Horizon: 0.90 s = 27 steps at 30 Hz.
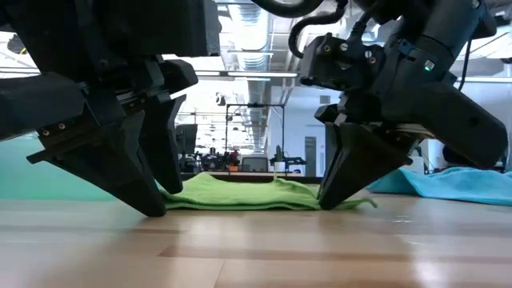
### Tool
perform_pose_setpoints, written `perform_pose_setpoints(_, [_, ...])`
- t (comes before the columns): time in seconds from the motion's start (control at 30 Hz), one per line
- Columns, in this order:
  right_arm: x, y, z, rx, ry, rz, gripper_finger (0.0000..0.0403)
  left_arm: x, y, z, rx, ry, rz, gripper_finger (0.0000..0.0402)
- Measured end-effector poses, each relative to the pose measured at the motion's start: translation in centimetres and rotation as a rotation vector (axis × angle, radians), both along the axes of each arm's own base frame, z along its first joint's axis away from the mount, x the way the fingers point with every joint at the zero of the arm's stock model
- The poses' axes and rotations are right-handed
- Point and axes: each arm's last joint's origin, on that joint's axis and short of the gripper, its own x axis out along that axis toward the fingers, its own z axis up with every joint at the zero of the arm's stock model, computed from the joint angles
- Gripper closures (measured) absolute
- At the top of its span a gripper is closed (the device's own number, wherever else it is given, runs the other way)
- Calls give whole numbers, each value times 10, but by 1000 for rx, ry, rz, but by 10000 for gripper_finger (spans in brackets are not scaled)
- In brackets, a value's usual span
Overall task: Roll microfiber towels into tight, uniform cylinder then place into a basket
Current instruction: Fold the green towel
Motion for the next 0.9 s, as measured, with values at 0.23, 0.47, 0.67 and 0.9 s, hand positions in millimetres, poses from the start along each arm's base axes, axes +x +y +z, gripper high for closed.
perform_pose_setpoints(0.23, [1, 9, 7, -12, 26, 23, 397, 1, -1, 2, -2, -4, 5, 288])
perform_pose_setpoints(0.47, [2, 10, 9, -4, 29, 25, 395, 9, -6, 14, -19, 3, -10, 317])
perform_pose_setpoints(0.67, [2, 10, 9, -3, 32, 33, 394, 14, -7, 25, 18, -39, 0, 297])
perform_pose_setpoints(0.9, [2, 11, 9, 3, 32, 30, 396, 18, 0, 25, -12, -29, 40, 238])
